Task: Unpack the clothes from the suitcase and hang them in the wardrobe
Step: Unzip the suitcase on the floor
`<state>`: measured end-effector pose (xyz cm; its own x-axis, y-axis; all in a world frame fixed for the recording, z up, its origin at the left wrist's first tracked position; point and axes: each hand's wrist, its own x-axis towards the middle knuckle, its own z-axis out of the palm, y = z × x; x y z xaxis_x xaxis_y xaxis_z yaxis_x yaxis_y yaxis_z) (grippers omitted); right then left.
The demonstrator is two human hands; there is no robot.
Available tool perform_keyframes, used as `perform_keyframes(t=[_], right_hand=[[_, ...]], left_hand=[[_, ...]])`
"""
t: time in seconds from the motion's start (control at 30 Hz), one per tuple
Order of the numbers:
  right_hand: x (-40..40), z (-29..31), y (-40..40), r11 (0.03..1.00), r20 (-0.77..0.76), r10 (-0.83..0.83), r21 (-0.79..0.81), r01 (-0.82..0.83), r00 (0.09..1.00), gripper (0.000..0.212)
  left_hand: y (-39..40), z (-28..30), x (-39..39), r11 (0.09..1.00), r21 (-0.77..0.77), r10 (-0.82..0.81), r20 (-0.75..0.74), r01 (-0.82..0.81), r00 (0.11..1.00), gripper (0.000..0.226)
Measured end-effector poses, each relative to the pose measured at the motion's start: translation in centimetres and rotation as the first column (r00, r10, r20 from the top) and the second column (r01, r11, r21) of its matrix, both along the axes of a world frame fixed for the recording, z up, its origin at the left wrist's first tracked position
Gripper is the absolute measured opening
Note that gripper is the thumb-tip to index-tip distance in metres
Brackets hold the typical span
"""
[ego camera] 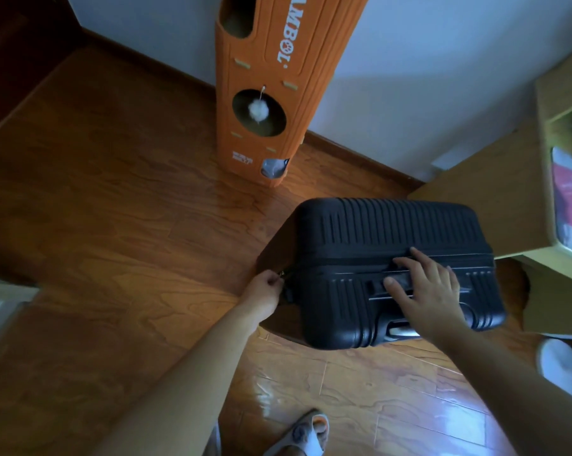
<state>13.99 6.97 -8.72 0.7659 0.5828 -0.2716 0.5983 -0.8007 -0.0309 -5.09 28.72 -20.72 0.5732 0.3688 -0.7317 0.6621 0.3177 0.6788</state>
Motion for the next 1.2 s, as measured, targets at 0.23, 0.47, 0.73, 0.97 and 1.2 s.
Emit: perform_keyframes(t=[0.23,0.47,0.73,0.97,1.2], right_hand=[[0.0,0.3,0.3,1.000,-0.018,-0.006,-0.017,0.006,1.000,0.075],[0.0,0.4,0.5,1.000,-0.024,-0.016,-0.027,0.016,1.000,0.077],[-0.8,0.1,0.3,1.000,0.010,-0.013,-0.017,0.013,1.000,0.077],[-3.3,0.6,2.7,0.986,0.049,-0.167,0.028,0.166,0.985,0.074],[-6.7,-1.8,4.5,0.992,0.210,0.049,0.107,-0.073,0.977,0.053]], left_hand=[[0.4,0.3,1.1,0.887,0.352,-0.266,-0.142,0.300,0.953,0.020],[0.7,-1.7,0.4,0.946,0.267,-0.188,-0.018,0.186,0.982,0.027],[0.6,-2.4,0.0,0.999,-0.033,0.038,0.065,-0.036,0.997,0.021],[-0.2,-4.5,-2.8,0.980,-0.183,0.094,0.110,-0.073,0.989,0.042],[0.1,-12.3,-1.8,0.898,0.245,-0.371,-0.021,0.365,0.928,0.059]])
